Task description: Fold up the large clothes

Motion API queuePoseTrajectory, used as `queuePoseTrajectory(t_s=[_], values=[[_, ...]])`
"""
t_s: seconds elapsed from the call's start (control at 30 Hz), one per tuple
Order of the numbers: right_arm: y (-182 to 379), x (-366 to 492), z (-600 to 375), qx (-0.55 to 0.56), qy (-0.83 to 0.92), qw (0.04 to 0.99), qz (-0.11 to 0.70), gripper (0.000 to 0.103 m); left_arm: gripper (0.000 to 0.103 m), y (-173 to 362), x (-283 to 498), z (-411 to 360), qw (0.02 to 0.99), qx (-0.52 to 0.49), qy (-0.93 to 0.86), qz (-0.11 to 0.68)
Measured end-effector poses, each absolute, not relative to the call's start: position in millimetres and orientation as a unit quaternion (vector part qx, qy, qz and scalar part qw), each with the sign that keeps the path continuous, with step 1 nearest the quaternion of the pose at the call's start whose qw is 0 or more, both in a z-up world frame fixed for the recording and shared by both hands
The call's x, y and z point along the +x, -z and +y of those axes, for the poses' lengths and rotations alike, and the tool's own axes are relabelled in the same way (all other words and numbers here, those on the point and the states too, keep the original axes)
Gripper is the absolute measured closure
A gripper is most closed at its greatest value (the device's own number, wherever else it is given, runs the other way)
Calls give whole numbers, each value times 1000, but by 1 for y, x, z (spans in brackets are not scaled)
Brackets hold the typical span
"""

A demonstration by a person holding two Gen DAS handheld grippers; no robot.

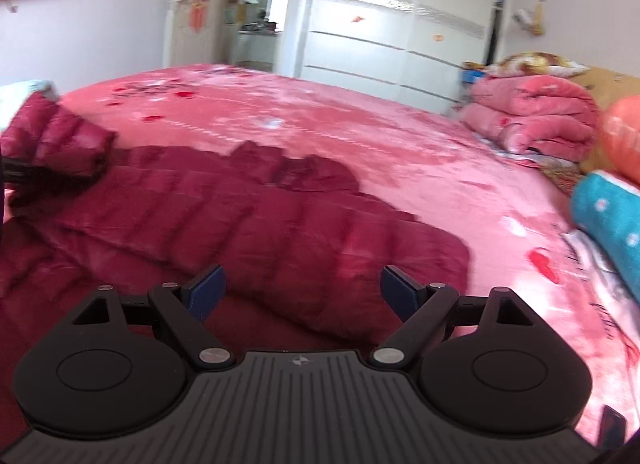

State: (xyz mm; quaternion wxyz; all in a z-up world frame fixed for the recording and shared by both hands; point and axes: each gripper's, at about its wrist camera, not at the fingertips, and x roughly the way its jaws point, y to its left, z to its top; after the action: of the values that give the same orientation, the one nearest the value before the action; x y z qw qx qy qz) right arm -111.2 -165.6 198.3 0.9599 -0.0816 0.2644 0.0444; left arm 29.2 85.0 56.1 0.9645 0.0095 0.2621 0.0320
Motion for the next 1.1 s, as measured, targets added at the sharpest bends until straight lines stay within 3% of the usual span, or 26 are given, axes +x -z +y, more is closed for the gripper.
queuePoseTrajectory(t_s=[0.27, 0.5, 0.67, 0.8, 0.97, 1.03, 1.1], values=[[-170, -61, -96, -123, -135, 944, 274, 0, 58, -67, 24, 99, 966, -34, 9, 257], [-151, -35, -61, -172, -150, 933, 278, 10, 54, -70, 19, 97, 966, -34, 27, 256], [-151, -43, -45, -191, -176, 928, 268, 10, 53, -72, 16, 104, 967, -45, 20, 250], [-148, -39, -39, -219, -173, 921, 270, 12, 46, -72, 15, 104, 968, -41, 24, 245], [-145, -34, -36, -222, -159, 925, 265, 42, 38, -71, 16, 101, 968, -46, 29, 245], [-146, -33, -36, -218, -153, 927, 263, 66, 37, -71, 15, 101, 968, -50, 27, 245], [-149, -32, -38, -207, -145, 931, 262, 81, 35, -71, 15, 101, 967, -56, 23, 246]])
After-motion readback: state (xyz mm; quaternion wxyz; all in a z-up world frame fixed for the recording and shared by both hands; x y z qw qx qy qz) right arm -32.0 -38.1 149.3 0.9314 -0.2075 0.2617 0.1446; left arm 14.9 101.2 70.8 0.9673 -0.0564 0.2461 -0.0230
